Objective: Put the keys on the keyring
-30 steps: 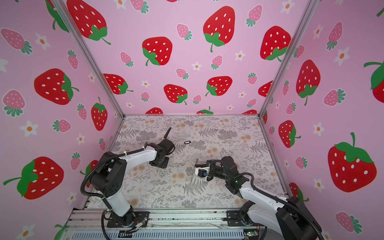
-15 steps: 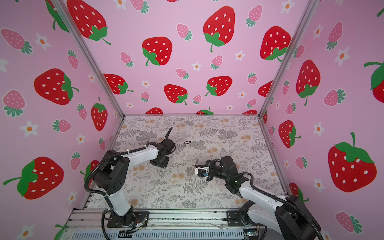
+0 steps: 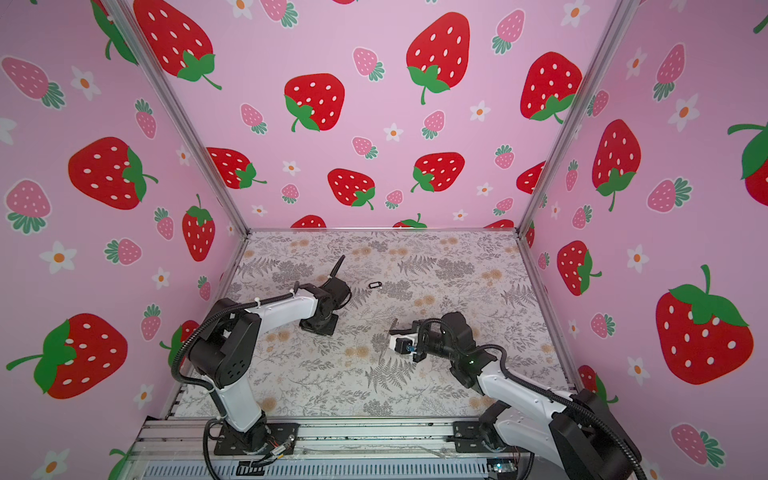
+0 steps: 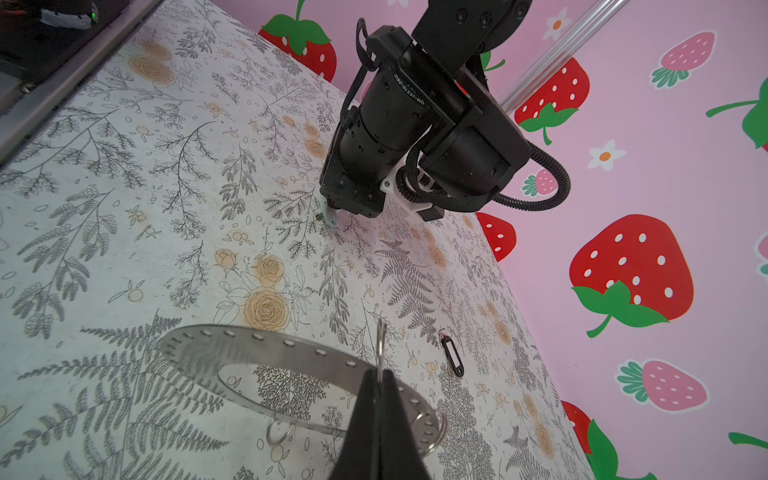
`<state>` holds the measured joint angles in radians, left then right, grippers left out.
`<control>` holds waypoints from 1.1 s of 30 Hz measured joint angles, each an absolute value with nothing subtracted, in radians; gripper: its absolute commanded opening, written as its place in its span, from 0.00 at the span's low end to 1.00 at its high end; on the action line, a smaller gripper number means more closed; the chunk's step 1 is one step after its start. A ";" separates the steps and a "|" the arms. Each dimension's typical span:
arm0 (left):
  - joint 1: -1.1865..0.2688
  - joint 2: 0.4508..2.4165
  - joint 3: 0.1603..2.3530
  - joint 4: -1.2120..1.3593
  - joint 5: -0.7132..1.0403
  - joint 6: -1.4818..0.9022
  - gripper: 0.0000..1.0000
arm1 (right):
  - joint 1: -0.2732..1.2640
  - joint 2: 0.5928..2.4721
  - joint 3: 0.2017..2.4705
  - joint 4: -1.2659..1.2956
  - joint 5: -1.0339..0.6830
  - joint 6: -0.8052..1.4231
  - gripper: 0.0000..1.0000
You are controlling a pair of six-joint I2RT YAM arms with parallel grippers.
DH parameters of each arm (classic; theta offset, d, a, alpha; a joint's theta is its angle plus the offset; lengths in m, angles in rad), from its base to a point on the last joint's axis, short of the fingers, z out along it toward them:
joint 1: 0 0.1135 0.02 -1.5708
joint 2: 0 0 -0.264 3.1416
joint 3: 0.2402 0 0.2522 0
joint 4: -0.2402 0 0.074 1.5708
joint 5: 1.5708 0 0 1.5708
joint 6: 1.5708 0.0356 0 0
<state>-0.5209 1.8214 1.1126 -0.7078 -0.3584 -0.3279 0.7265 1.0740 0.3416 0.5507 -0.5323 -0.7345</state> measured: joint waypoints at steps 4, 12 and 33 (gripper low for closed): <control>-0.521 1.821 1.113 -0.709 -0.359 -0.330 0.08 | 0.727 1.074 0.342 0.550 -0.532 -0.735 0.00; -0.519 1.820 1.116 -0.713 -0.366 -0.336 0.00 | 0.727 1.074 0.342 0.550 -0.533 -0.735 0.00; -0.612 1.123 0.785 -0.193 0.054 -0.051 0.00 | 0.727 1.082 0.387 0.552 -0.497 -0.684 0.00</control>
<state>-0.6121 1.1233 0.7845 -0.1928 0.0536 -0.0509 0.7265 1.0824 0.3874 0.5518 -0.4969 -0.6842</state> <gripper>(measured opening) 0.042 0.045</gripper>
